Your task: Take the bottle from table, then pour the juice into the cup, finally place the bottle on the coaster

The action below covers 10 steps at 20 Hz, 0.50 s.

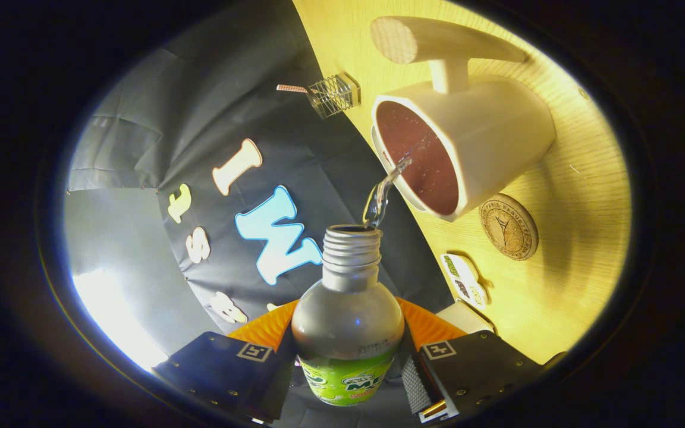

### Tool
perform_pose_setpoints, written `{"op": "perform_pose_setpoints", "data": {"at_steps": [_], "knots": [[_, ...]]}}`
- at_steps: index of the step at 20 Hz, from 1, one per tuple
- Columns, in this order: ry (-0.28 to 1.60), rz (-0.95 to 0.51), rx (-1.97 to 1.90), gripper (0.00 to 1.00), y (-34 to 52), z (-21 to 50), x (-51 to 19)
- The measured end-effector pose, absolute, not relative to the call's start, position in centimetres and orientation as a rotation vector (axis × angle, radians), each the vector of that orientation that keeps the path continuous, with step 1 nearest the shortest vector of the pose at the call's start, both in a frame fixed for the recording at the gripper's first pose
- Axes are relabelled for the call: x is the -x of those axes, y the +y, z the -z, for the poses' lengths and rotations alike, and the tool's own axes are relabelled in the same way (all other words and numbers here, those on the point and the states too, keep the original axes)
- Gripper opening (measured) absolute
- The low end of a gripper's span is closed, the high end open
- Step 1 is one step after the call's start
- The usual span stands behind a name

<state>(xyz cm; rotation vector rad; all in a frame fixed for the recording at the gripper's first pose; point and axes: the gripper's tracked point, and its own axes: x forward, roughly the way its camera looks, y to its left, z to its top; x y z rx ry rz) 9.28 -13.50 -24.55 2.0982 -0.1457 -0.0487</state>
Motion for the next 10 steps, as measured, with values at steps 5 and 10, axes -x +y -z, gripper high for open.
{"op": "perform_pose_setpoints", "data": {"at_steps": [5, 10], "knots": [[-0.159, 0.037, -2.103, 0.76, -13.75, 24.09, -9.51], [-0.179, 0.030, -2.117, 0.76, -13.79, 23.64, -9.27]]}}
